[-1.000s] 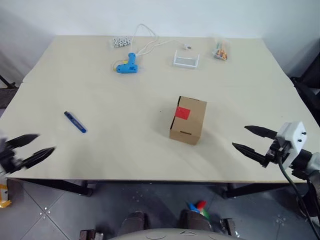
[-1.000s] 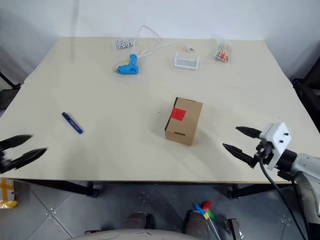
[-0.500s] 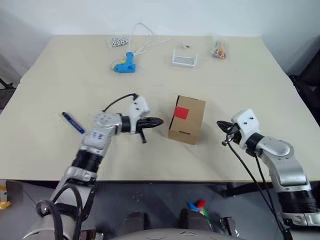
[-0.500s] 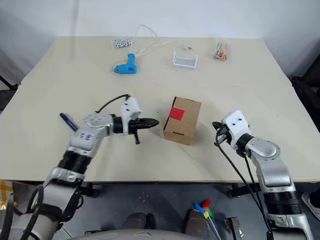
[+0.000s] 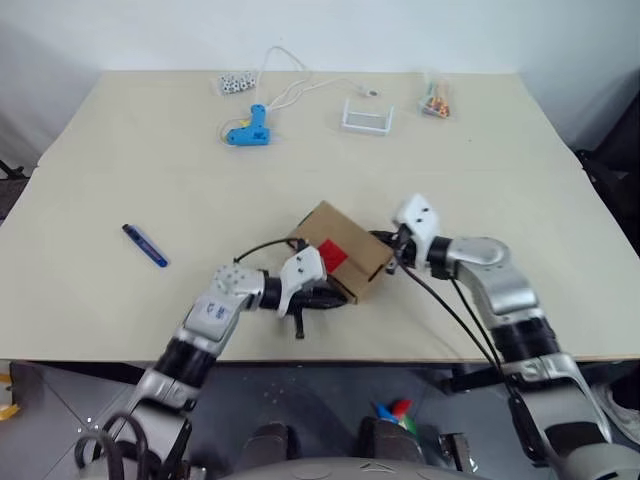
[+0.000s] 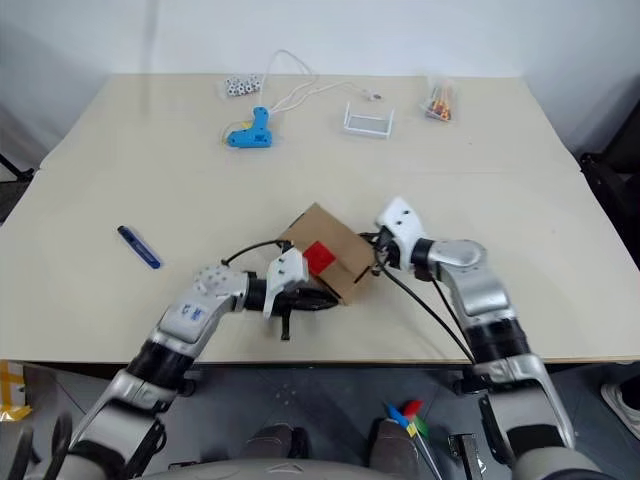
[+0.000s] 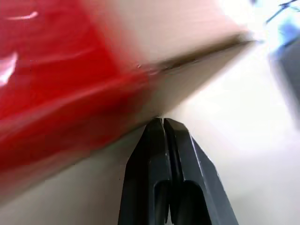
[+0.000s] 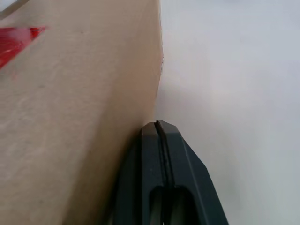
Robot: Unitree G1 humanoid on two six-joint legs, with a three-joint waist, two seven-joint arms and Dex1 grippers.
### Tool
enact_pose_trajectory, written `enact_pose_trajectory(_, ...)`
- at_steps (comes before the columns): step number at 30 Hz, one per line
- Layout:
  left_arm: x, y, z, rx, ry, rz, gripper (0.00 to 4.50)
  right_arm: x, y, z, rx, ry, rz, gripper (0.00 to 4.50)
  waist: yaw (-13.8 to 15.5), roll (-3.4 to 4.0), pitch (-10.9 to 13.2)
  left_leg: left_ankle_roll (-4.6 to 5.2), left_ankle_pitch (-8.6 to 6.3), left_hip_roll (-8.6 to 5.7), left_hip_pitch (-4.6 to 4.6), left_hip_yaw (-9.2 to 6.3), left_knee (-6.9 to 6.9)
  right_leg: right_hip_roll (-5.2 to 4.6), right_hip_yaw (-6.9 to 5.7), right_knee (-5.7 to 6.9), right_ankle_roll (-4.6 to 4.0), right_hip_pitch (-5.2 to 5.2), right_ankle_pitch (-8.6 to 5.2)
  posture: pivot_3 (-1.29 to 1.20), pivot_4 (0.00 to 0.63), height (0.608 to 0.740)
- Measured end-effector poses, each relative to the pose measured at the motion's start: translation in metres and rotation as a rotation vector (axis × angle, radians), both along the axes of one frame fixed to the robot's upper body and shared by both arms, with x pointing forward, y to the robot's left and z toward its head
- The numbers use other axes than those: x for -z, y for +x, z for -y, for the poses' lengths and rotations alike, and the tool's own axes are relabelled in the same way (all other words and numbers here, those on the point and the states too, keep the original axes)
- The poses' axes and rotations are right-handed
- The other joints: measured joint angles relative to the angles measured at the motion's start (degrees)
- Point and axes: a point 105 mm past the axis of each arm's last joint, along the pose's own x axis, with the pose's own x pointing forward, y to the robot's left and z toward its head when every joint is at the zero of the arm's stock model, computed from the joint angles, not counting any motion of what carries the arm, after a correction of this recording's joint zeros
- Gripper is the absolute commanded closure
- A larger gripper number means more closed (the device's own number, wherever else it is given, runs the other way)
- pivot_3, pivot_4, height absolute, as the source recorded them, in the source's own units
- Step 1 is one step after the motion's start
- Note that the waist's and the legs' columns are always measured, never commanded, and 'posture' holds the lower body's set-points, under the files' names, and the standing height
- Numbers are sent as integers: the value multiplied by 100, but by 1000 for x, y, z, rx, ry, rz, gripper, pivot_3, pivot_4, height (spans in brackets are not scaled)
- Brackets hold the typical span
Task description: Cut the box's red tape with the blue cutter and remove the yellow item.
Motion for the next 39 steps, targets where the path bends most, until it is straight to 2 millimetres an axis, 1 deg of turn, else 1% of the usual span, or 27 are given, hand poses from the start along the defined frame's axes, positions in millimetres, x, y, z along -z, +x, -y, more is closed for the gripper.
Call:
enact_pose_trajectory(1, -4, -5, -3, 12, 7, 17, 4454, 6, 2, -1, -7, -24, -5, 4500, 11, 0, 0, 0, 0, 0, -1, -3, 2, -1, 0, 1, 0, 0, 0, 0, 150, 740)
enact_pose_trajectory(3, -16, -14, -17, 12, 28, 60, 4454, 12, 10, 7, 17, -63, 4, 4500, 23, 5, 3, 0, 0, -1, -3, -17, 7, -4, 3, 0, 0, 0, 0, 0, 150, 740)
enact_pose_trajectory(5, -27, -13, -34, -21, 39, 90, 4454, 5, 17, 23, 58, -85, 34, 4500, 31, 7, 4, 0, 0, -1, -3, -22, 11, -4, 3, 0, 0, 3, 0, 0, 150, 740)
enact_pose_trajectory(7, -35, -14, -47, -26, 57, 118, 4454, -7, 20, 41, 94, -92, 75, 4500, 33, 7, 4, 0, 0, -2, -4, -25, 9, -4, 1, -1, 0, 3, 0, 0, 150, 740)
enact_pose_trajectory(8, -40, -14, -51, -22, 49, 115, 4454, -12, 20, 51, 110, -101, 89, 4500, 37, 7, 5, 0, 0, -2, -5, -25, 9, -4, 1, -2, 0, 2, 0, 0, 150, 740)
enact_pose_trajectory(10, -56, -11, -59, -30, 7, 112, 4454, -23, 17, 69, 144, -102, 110, 4500, 35, 8, 5, 0, 0, -1, -12, -26, 10, -3, -6, -4, 0, 2, 0, 0, 150, 740)
enact_pose_trajectory(11, -70, 0, -63, -47, -28, 122, 4454, -29, 9, 80, 155, -95, 112, 4500, 73, 8, 5, 0, 0, -1, -16, -26, 16, -2, -12, -3, 0, 3, 0, 0, 150, 740)
enact_pose_trajectory(12, -83, 15, -71, -95, -46, 149, 4454, -30, -1, 87, 150, -96, 97, 4500, 95, 9, 5, -1, 1, -1, -27, -24, 28, 2, -19, 0, 0, 2, 0, 0, 150, 740)
enact_pose_trajectory(13, -98, 31, -83, -162, -64, 184, 4454, -28, -13, 92, 139, -97, 66, 4500, 105, 8, 5, -4, 0, 5, -42, -18, 42, 12, -25, -2, 0, 0, 0, 0, 150, 740)
enact_pose_trajectory(14, -107, 42, -97, -221, -68, 208, 4454, -23, -25, 93, 119, -107, 27, 4500, 107, 9, 5, -4, 0, 3, -44, -18, 42, 11, -25, -3, 0, -1, 0, 0, 150, 740)
enact_pose_trajectory(16, -118, 61, -113, -292, -87, 224, 4454, -7, -52, 95, 88, -119, -91, 4500, 100, 9, 5, -1, -2, -3, -45, -11, 40, 8, -23, -6, 0, -1, 0, 0, 150, 740)
enact_pose_trajectory(17, -119, 68, -117, -315, -96, 220, 4454, 0, -65, 91, 66, -118, -146, 4500, 87, 9, 5, -1, -2, -3, -46, -10, 41, 9, -23, -7, 1, -1, 0, 0, 150, 740)
enact_pose_trajectory(19, -116, 81, -124, -359, -92, 209, 4454, 8, -85, 77, 9, -103, -220, 4500, 58, 8, 5, -1, -2, -3, -50, -10, 47, 9, -24, -4, 1, -2, 0, 0, 150, 740)
enact_pose_trajectory(20, -113, 91, -124, -381, -86, 211, 4454, 9, -95, 71, -4, -94, -242, 4500, 67, 7, 5, -1, -2, -3, -51, -12, 55, 9, -25, -2, 1, -2, 0, 0, 150, 740)
enact_pose_trajectory(21, -110, 96, -124, -396, -79, 209, 4454, 9, -99, 66, -14, -84, -248, 4500, 69, 6, 5, -1, -2, -3, -52, -12, 61, 9, -24, 1, 1, -2, 0, 0, 150, 740)
enact_pose_trajectory(22, -102, 101, -121, -400, -61, 200, 4454, 9, -100, 60, -9, -70, -244, 4500, 67, 6, 5, 0, -3, -4, -52, -9, 65, 8, -21, 1, 1, -2, 1, 0, 150, 740)
enact_pose_trajectory(24, -81, 103, -105, -358, -30, 163, 4454, 8, -97, 53, 19, -37, -225, 4500, 71, 5, 5, 1, -3, -7, -54, -8, 72, 5, -17, 4, 2, -2, 1, 0, 150, 740)
enact_pose_trajectory(26, -59, 100, -87, -296, -9, 117, 4454, 7, -91, 43, 32, -18, -205, 4500, 67, 4, 6, 2, -3, -7, -63, -9, 77, 5, -18, 4, 2, -8, 1, 0, 150, 740)
enact_pose_trajectory(27, -50, 97, -82, -274, 4, 99, 4454, 4, -87, 37, 36, -3, -185, 4500, 62, 4, 6, 2, -3, -6, -66, -10, 78, 6, -18, 4, 2, -12, 1, 0, 150, 740)
enact_pose_trajectory(28, -44, 95, -81, -260, 19, 89, 4454, -1, -82, 33, 43, 2, -162, 4500, 51, 4, 6, 1, -3, -6, -66, -11, 78, 6, -18, 8, 2, -14, 1, 0, 150, 740)
enact_pose_trajectory(31, -42, 94, -82, -250, 33, 96, 4454, -3, -68, 37, 97, -4, -141, 4500, 33, 3, 6, 1, -3, -4, -65, -13, 76, 6, -19, 15, 2, -15, 1, 0, 150, 740)
enact_pose_trajectory(32, -40, 90, -86, -248, 38, 91, 4454, -4, -62, 36, 107, -5, -132, 4500, 9, 4, 6, 1, -3, -4, -64, -11, 75, 6, -17, 15, 2, -16, 1, 0, 150, 740)
enact_pose_trajectory(35, -31, 67, -94, -192, 57, 34, 4454, -14, -39, 33, 145, -6, -84, 4500, -59, 5, 6, 1, -3, 0, -59, -12, 72, 6, -15, 24, 2, -17, 1, 0, 150, 740)
enact_pose_trajectory(37, -22, 43, -93, -129, 56, -37, 4454, -22, -25, 24, 142, 7, -37, 4500, -108, 5, 6, 1, -3, 0, -60, -14, 71, 6, -14, 25, 2, -18, 1, 0, 150, 740)
enact_pose_trajectory(39, -18, 23, -85, -68, 41, -87, 4454, -26, -14, 16, 133, 12, -4, 4500, -112, 5, 6, 1, -3, 1, -61, -15, 72, 6, -13, 25, 2, -19, 1, 0, 150, 740)
